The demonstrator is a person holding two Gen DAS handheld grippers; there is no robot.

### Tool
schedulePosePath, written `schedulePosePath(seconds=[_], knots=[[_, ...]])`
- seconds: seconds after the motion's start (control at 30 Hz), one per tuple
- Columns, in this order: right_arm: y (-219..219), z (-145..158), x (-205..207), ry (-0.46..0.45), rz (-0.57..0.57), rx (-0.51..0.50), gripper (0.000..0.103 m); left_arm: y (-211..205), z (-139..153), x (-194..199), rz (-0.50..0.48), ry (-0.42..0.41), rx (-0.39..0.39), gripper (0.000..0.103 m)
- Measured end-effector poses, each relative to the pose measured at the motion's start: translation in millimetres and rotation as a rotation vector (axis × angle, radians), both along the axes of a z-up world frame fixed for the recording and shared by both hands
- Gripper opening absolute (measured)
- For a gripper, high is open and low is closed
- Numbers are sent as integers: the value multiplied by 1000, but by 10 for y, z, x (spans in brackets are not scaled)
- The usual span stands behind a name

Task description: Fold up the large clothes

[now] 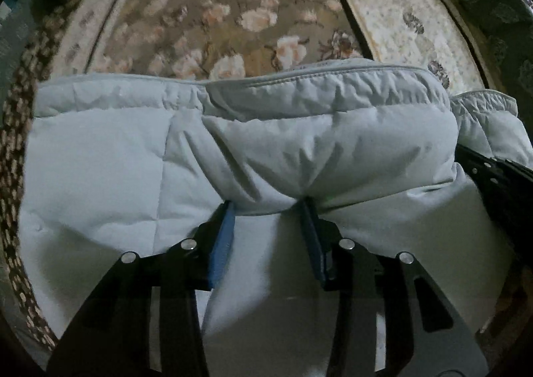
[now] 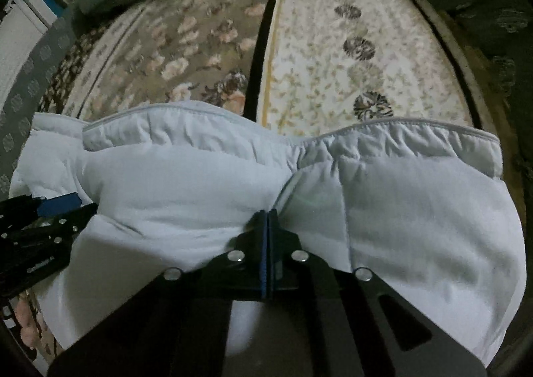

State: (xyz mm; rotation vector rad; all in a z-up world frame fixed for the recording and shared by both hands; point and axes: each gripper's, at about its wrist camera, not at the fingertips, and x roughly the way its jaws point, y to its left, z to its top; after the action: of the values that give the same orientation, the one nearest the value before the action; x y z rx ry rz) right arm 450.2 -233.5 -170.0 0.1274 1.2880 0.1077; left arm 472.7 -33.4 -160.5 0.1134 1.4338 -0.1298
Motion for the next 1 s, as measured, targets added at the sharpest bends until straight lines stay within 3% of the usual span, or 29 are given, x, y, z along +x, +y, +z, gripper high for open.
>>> schedulePosePath(seconds=[0.1, 0.2, 0.4, 0.63, 1.0], knots=[[55, -72, 79, 23, 21, -32, 0, -1, -93, 98, -6, 50, -6, 39], [101, -155, 104, 21, 37, -57, 0, -90, -157, 114, -29, 33, 25, 39], [35, -233, 125, 23, 19, -11, 0, -117, -248, 142, -28, 36, 29, 39], [39, -300, 180, 26, 17, -3, 0, -271, -346, 254, -34, 39, 89, 39], [57, -373, 229, 9, 17, -10, 0, -187, -425, 331, -31, 33, 54, 39]])
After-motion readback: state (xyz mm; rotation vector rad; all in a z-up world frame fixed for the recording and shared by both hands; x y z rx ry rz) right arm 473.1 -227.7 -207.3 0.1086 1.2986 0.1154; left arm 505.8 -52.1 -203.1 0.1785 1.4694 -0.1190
